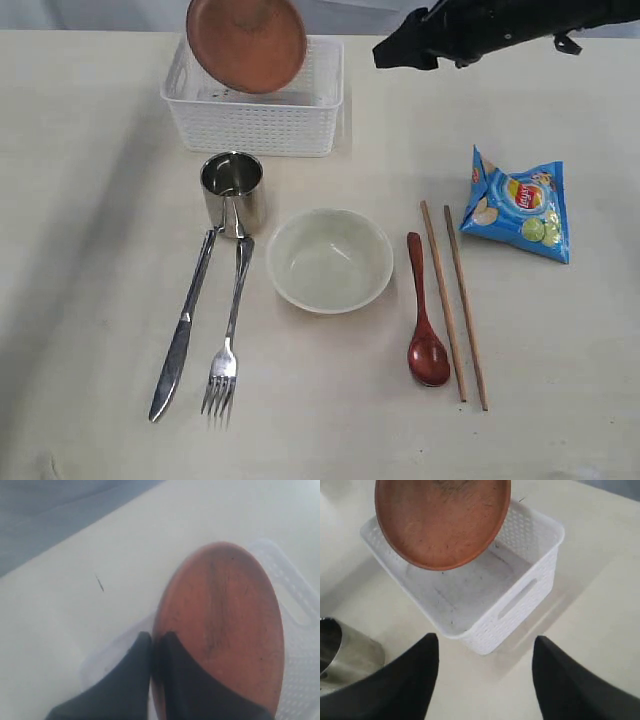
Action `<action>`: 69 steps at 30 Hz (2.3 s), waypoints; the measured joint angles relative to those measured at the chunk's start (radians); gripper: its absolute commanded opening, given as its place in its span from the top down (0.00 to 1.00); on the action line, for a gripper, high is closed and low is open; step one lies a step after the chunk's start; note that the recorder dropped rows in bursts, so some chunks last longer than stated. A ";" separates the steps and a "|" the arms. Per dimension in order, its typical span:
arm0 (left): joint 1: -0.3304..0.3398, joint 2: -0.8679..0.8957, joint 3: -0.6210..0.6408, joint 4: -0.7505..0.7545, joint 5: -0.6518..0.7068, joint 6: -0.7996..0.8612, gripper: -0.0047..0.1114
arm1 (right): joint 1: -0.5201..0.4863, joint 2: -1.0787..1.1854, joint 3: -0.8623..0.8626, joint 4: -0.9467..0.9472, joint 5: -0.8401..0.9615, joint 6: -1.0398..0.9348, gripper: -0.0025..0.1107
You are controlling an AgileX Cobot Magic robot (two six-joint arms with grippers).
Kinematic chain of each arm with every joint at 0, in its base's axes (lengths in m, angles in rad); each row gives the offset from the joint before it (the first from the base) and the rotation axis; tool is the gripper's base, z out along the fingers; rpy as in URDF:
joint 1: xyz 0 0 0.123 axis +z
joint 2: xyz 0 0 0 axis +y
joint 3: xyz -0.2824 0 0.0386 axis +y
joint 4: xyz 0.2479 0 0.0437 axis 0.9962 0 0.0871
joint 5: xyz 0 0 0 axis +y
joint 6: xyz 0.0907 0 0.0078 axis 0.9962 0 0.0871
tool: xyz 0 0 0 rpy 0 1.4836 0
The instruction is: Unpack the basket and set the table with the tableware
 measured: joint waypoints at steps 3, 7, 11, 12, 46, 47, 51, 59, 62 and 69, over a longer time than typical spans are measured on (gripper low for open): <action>0.020 0.000 -0.012 -0.078 0.006 0.003 0.96 | 0.000 0.000 0.000 0.082 0.008 -0.002 0.43; 0.036 0.000 -0.016 -0.196 0.022 0.016 0.96 | 0.000 0.000 0.000 0.201 0.030 -0.004 0.38; 0.039 -0.002 -0.016 -0.281 0.056 0.034 0.96 | 0.000 0.000 0.000 0.299 0.043 -0.004 0.38; 0.039 -0.002 -0.016 -0.303 0.059 0.039 0.96 | 0.000 0.000 0.000 0.316 0.043 -0.004 0.38; -0.039 -0.005 -0.016 -0.444 0.066 0.056 0.53 | -0.279 0.026 0.027 0.201 0.188 0.338 0.98; -0.039 -0.005 -0.016 -0.439 0.066 0.053 0.56 | -0.279 0.028 0.042 0.192 0.199 0.345 0.98; -0.039 -0.005 -0.016 -0.429 0.066 0.037 0.57 | -0.250 0.037 0.118 0.154 0.206 0.352 0.98; -0.039 -0.005 -0.016 -0.430 0.066 -0.010 0.55 | -0.128 0.043 0.239 0.210 -0.024 0.314 0.98; -0.039 -0.005 -0.016 -0.426 0.066 -0.031 0.55 | -0.067 0.043 0.239 0.211 -0.122 0.314 0.98; -0.039 -0.005 -0.016 -0.427 0.066 -0.035 0.55 | -0.043 0.110 0.250 0.237 -0.122 0.348 0.98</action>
